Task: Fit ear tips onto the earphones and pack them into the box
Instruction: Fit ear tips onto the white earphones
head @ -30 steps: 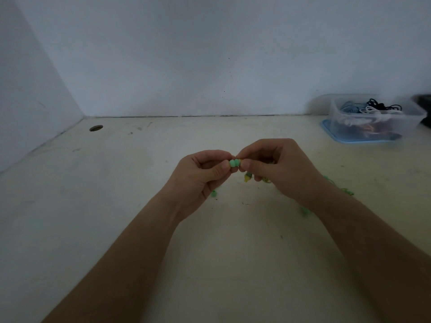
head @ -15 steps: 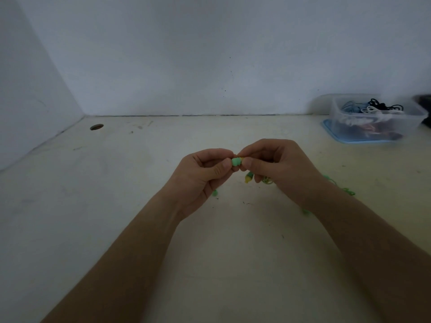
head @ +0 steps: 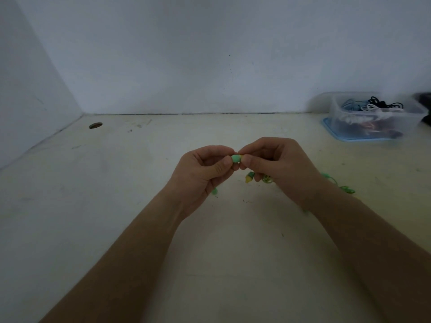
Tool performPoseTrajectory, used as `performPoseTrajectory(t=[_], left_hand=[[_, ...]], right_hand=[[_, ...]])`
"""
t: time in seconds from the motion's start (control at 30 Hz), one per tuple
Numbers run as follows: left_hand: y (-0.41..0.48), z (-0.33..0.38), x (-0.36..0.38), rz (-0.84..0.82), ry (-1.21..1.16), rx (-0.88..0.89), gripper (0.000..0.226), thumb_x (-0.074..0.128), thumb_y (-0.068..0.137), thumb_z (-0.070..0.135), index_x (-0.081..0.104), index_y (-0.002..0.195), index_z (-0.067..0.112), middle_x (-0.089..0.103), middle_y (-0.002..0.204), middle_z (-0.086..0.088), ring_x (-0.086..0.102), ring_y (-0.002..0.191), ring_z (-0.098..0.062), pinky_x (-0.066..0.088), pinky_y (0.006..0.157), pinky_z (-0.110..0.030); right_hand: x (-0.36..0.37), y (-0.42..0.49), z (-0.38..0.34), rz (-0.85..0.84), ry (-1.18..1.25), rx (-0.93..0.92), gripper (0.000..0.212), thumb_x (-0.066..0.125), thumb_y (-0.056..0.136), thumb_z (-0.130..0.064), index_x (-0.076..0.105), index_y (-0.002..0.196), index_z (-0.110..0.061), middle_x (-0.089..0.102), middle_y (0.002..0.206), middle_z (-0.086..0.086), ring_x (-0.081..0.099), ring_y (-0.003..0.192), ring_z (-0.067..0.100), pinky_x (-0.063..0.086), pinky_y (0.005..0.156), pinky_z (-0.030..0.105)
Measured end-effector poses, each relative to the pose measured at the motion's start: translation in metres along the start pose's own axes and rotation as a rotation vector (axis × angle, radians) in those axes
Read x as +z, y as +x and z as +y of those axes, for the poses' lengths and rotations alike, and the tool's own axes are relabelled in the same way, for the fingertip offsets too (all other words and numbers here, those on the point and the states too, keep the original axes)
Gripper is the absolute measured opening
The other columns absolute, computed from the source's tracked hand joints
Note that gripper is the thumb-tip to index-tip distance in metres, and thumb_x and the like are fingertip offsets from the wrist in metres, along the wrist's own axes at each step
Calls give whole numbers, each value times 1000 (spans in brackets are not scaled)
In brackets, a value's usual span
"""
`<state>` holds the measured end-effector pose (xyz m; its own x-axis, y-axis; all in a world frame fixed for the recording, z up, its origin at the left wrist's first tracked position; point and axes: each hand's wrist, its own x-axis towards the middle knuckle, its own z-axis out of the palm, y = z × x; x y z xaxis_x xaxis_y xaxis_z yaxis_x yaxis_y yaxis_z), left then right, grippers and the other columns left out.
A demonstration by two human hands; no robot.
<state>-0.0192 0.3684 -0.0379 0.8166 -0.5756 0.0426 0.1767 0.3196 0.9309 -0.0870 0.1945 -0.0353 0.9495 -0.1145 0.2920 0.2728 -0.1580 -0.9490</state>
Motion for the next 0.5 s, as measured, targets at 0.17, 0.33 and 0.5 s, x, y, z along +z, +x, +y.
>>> performPoseTrajectory(t=[0.17, 0.33, 0.5], left_hand=[[1, -1, -1, -10, -22, -28, 14, 66, 76, 6, 77, 84, 10, 73, 82, -10, 70, 73, -14, 57, 67, -20], [1, 0, 0, -19, -63, -52, 14, 65, 77, 6, 77, 82, 10, 73, 82, -11, 70, 74, -15, 58, 68, -20], [2, -1, -2, -21, -48, -67, 15, 65, 77, 4, 72, 90, 4, 73, 84, -11, 71, 76, -15, 58, 70, -20]], right_hand=[[1, -1, 1, -1, 89, 33, 11, 69, 87, -3, 74, 95, -8, 75, 80, 12, 63, 68, 23, 55, 59, 26], [0, 1, 0, -15, 135, 49, 12, 68, 87, -2, 73, 94, -9, 74, 81, 13, 62, 68, 23, 54, 59, 25], [-2, 2, 2, -30, 70, 25, 14, 69, 88, -2, 75, 90, -14, 75, 79, 12, 62, 67, 23, 54, 59, 27]])
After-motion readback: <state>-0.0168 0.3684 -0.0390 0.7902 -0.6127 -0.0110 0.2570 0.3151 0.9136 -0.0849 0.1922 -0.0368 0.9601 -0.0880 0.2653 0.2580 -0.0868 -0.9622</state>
